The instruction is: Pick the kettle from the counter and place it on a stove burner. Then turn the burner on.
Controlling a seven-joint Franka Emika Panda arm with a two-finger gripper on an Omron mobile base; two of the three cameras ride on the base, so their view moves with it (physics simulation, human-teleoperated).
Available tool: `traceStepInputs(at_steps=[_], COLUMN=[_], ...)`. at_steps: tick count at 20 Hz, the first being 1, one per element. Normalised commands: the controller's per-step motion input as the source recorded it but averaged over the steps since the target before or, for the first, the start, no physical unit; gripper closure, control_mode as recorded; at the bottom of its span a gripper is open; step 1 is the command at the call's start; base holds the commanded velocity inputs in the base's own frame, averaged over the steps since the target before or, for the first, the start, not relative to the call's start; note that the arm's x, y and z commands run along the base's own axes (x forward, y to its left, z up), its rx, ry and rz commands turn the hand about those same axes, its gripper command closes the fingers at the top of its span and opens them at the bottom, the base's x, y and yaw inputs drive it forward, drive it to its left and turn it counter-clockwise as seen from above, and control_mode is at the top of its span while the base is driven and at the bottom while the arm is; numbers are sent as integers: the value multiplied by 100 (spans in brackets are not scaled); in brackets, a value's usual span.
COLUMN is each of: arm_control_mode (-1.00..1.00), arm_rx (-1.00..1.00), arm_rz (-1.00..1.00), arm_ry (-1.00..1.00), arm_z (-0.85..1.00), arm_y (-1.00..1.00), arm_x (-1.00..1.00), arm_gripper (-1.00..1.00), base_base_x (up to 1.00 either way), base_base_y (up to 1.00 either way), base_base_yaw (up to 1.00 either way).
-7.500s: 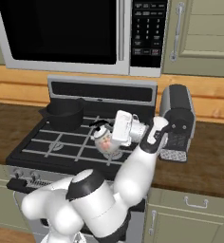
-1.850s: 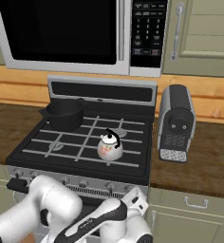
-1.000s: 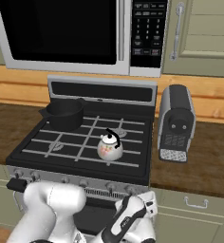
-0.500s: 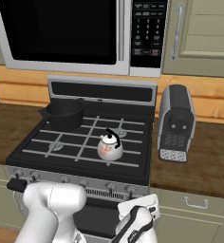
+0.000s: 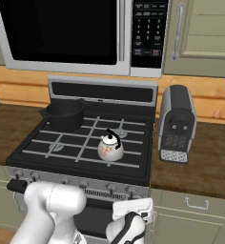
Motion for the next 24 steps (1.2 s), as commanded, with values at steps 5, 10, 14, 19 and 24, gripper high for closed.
traceStepInputs(at_steps=[5, 10, 14, 19, 24], arm_control_mode=[-100, -100, -100, -100, -100], arm_rx=[6, 2, 0, -11, -37], arm_rz=[-4, 0, 0, 3, 12], arm_ry=[-12, -16, -21, -20, -30], arm_z=[2, 0, 0, -1, -1], arm_y=[0, -6, -11, -2, 9], arm_x=[1, 2, 0, 8, 14], arm_gripper=[100, 100, 100, 100, 100], base_base_x=[0, 0, 0, 0, 0], base_base_y=[0, 0, 0, 0, 0], base_base_yaw=[0, 0, 0, 0, 0])
